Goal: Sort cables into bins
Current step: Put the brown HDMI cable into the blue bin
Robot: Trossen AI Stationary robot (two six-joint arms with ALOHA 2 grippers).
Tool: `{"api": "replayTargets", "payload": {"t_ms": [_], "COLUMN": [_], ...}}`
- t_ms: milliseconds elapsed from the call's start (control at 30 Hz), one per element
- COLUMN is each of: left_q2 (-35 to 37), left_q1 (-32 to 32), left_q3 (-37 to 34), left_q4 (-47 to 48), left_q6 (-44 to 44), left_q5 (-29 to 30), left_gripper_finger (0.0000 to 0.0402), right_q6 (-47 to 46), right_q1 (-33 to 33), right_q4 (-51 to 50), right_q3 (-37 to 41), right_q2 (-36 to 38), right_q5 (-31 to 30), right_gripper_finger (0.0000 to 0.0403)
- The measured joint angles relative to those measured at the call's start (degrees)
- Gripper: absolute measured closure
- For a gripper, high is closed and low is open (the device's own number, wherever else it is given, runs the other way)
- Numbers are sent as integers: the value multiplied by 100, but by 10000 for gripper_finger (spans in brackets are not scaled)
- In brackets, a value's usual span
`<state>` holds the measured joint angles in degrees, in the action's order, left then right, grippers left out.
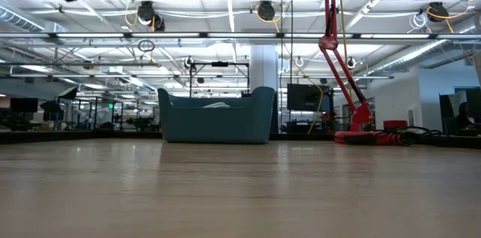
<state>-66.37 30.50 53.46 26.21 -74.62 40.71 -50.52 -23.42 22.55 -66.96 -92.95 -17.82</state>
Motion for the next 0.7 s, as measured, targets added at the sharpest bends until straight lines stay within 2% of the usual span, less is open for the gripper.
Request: {"api": "replayTargets", "payload": {"t_ms": [233, 500, 700], "left_q2": [-57, -522, -719], "left_q1": [-2, 22, 133], "left_q3": [660, 1188, 1860], "left_q4": [780, 1173, 3153], "left_q6": [238, 331, -584], "left_q5": [133, 120, -12], "left_gripper_finger": [390, 390, 390], "right_q6": [18, 85, -51], "right_q1": [159, 312, 293], "right_q4": [87, 44, 30], "right_q3": [0, 2, 4], "right_q2": [7, 7, -9], "right_q5": [19, 163, -27], "right_gripper_finger": [220, 220, 220]}}
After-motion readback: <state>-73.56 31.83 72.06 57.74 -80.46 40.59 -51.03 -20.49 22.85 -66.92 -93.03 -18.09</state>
